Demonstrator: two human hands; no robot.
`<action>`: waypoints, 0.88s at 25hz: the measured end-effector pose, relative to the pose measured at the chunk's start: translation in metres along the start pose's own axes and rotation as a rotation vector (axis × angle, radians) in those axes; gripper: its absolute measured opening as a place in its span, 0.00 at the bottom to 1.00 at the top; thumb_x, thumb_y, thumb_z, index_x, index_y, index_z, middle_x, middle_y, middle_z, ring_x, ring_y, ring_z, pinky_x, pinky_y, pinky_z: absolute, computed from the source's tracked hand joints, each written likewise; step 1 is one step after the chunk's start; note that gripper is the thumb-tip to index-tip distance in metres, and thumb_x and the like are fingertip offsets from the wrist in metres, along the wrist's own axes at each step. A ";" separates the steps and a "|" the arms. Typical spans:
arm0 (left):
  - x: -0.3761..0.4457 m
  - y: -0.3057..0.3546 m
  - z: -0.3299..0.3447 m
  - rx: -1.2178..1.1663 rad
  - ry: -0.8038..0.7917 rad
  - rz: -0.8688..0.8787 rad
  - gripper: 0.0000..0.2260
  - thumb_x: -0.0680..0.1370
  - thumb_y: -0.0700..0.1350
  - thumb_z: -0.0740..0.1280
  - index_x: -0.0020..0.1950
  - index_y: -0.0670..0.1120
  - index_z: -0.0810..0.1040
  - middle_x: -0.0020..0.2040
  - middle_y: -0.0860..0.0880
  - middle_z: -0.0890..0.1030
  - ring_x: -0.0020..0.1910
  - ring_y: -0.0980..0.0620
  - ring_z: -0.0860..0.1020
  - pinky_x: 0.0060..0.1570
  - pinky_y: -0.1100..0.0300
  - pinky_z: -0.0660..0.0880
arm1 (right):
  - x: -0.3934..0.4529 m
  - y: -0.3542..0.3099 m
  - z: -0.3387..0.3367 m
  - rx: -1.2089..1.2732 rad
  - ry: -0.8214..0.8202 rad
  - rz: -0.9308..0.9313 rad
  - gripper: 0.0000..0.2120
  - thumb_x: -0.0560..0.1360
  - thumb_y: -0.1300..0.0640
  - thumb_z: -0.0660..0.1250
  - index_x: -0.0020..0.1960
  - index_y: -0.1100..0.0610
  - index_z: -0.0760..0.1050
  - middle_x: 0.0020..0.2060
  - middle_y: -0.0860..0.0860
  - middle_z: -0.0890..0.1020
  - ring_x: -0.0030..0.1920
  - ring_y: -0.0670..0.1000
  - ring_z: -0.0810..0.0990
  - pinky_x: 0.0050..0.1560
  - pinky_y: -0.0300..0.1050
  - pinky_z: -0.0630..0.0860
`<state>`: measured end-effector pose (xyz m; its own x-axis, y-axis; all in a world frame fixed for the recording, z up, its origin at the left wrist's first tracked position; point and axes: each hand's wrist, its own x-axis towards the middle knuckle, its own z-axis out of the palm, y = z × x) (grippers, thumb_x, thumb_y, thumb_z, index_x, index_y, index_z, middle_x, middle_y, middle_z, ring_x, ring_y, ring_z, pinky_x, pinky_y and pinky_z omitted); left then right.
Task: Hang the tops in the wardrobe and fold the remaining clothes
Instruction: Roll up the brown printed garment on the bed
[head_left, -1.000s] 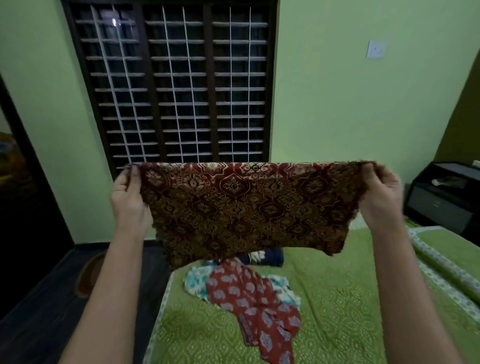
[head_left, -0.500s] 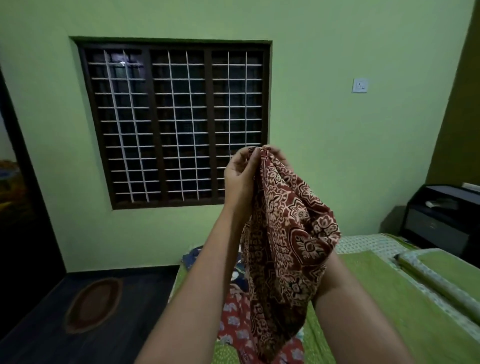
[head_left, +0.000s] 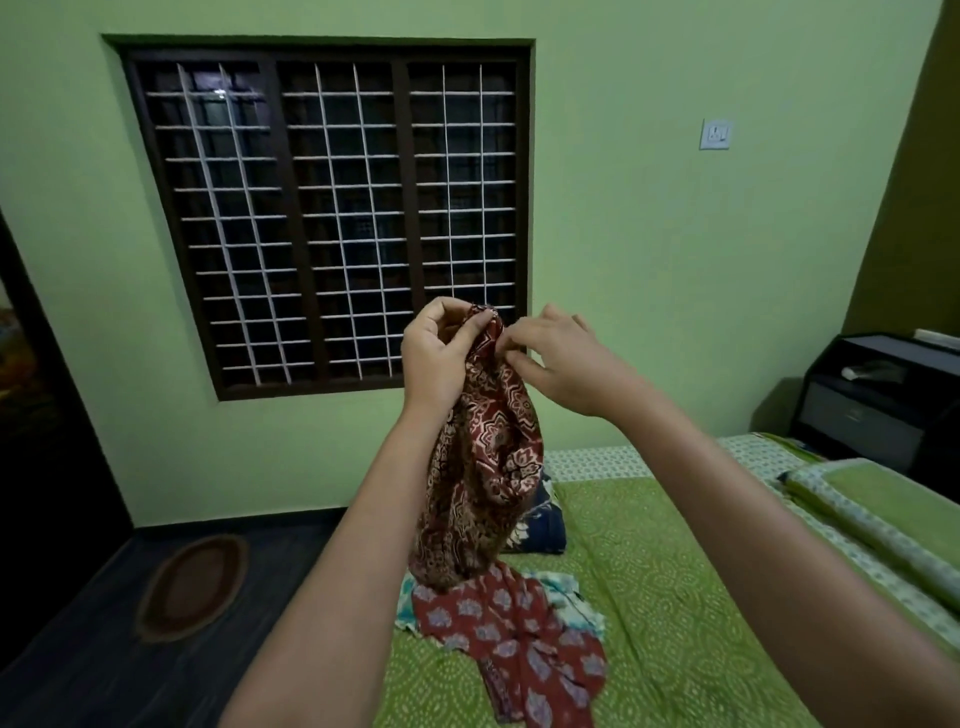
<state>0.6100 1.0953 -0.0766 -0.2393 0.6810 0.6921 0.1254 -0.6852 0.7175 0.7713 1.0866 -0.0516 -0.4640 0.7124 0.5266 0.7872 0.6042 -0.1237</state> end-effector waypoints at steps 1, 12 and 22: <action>0.000 -0.002 -0.003 -0.021 0.001 -0.019 0.06 0.74 0.43 0.72 0.46 0.42 0.79 0.42 0.46 0.82 0.42 0.52 0.81 0.45 0.58 0.79 | 0.001 0.004 0.005 -0.013 -0.011 0.005 0.09 0.79 0.54 0.57 0.58 0.50 0.71 0.50 0.46 0.76 0.54 0.51 0.70 0.59 0.52 0.66; -0.009 -0.020 -0.031 -0.047 -0.115 -0.145 0.06 0.74 0.39 0.71 0.49 0.40 0.84 0.45 0.47 0.85 0.47 0.51 0.83 0.50 0.58 0.79 | 0.008 -0.024 0.020 0.098 -0.328 0.005 0.10 0.76 0.54 0.63 0.39 0.58 0.76 0.39 0.49 0.71 0.43 0.50 0.70 0.47 0.45 0.69; -0.039 -0.063 -0.053 0.197 0.039 -0.185 0.05 0.73 0.43 0.72 0.47 0.45 0.84 0.44 0.48 0.85 0.45 0.56 0.82 0.50 0.62 0.78 | -0.006 -0.019 0.062 0.619 -1.122 0.514 0.42 0.73 0.27 0.41 0.77 0.55 0.53 0.73 0.59 0.64 0.71 0.62 0.65 0.65 0.53 0.68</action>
<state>0.5603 1.0984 -0.1534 -0.3117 0.7772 0.5466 0.2600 -0.4835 0.8358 0.7344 1.0931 -0.1048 -0.4872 0.6265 -0.6084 0.7981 0.0366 -0.6014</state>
